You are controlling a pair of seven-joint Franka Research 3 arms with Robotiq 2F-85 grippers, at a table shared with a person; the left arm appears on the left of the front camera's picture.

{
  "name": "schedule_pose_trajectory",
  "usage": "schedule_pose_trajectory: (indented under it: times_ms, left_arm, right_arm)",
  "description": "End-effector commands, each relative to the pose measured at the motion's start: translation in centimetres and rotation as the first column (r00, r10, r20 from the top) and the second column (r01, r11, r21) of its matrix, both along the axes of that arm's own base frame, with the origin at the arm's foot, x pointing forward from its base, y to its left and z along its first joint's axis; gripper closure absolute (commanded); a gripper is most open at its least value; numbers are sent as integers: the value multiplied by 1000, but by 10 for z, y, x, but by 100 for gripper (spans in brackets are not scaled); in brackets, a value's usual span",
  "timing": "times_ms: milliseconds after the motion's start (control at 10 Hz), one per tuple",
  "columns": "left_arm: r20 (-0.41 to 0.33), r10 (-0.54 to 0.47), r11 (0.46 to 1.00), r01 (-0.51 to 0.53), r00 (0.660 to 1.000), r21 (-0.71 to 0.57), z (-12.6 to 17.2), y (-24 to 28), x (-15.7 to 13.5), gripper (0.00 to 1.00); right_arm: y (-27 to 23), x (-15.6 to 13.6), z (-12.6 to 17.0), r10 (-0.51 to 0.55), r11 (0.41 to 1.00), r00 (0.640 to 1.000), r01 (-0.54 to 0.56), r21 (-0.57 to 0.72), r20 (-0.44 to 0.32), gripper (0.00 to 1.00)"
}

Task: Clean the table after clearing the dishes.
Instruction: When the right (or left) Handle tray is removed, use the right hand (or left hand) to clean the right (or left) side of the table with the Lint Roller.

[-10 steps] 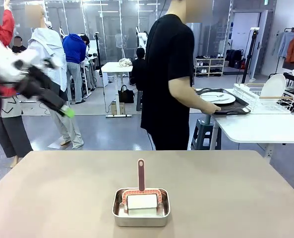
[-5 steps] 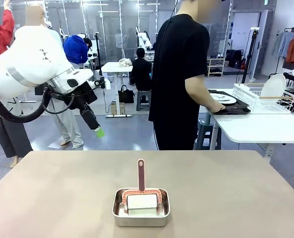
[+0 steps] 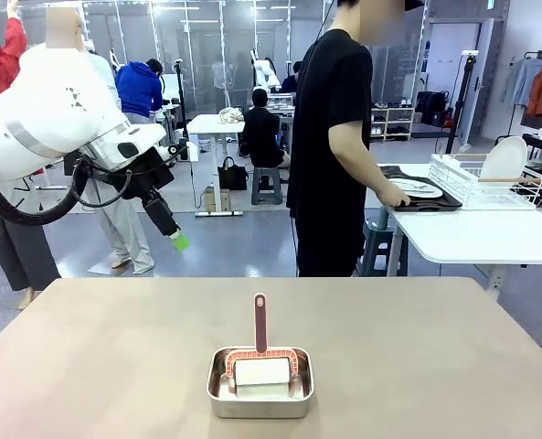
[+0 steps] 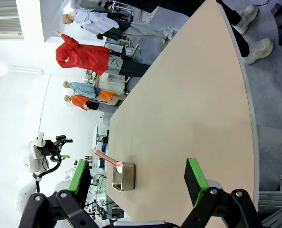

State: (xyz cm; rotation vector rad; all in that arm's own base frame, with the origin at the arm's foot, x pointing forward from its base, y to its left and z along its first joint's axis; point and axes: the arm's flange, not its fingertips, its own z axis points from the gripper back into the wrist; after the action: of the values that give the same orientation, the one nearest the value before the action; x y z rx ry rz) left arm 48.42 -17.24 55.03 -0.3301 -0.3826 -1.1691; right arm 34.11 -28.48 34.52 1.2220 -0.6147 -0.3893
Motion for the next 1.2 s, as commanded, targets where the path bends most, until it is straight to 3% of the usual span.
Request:
schedule_pose_trajectory:
  times_ms: [0,100,200,400,700,900,1100]
  left_arm:
    - [69,-135,990,131,988,60,-4,-37,3,0]
    - [46,-216,970,209,975,125,-11,-78,14,0]
    - [50,-279,956,272,959,112,-17,-104,21,0]
    - [4,-343,928,338,939,158,-30,-141,32,0]
    - [-103,-374,887,388,922,251,-46,-172,39,0]
    - [-145,-396,876,420,907,235,-60,-186,41,0]
    - [-236,-385,874,435,892,219,-76,-199,41,0]
  right_arm:
    - [2,-1,2,-4,1000,1000,4,-7,3,0]
    - [2,-1,2,-4,1000,1000,4,-7,3,0]
    - [2,-1,2,-4,1000,1000,4,-7,3,0]
    - [2,-1,2,-4,1000,1000,4,-7,3,0]
    - [2,-1,2,-4,1000,1000,4,-7,3,0]
    - [2,-1,2,-4,1000,1000,4,-7,3,0]
    - [2,-1,2,-4,1000,1000,4,-7,3,0]
